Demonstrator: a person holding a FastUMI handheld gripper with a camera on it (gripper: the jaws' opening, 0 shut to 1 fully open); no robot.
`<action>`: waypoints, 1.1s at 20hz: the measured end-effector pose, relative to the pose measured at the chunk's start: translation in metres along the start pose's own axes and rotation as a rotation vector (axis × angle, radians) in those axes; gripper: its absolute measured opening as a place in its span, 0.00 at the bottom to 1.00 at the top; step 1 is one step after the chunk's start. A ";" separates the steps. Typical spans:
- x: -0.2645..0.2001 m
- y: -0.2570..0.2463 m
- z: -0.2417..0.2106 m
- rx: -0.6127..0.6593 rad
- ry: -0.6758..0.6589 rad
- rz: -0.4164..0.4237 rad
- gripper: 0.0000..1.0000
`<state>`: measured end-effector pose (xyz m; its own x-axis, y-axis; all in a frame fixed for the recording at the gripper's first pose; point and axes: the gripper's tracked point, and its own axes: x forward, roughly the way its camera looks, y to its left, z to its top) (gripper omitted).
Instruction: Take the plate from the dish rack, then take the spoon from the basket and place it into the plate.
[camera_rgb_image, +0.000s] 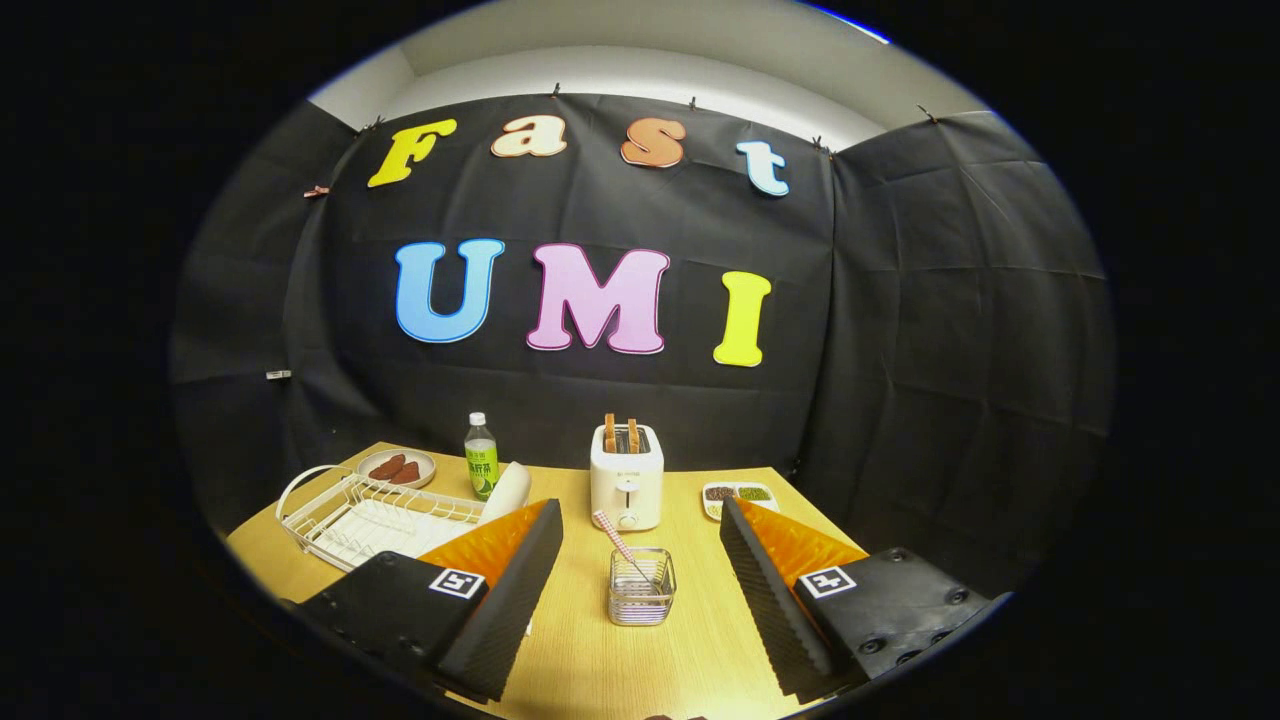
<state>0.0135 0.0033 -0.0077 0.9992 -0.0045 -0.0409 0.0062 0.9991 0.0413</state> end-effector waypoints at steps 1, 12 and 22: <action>0.002 -0.001 0.000 0.006 0.002 -0.001 0.98; 0.015 0.008 0.004 -0.003 0.017 0.025 0.98; 0.074 0.065 0.021 0.034 0.101 0.151 0.98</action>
<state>0.0887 0.0668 0.0132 0.9797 0.1512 -0.1318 -0.1403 0.9862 0.0881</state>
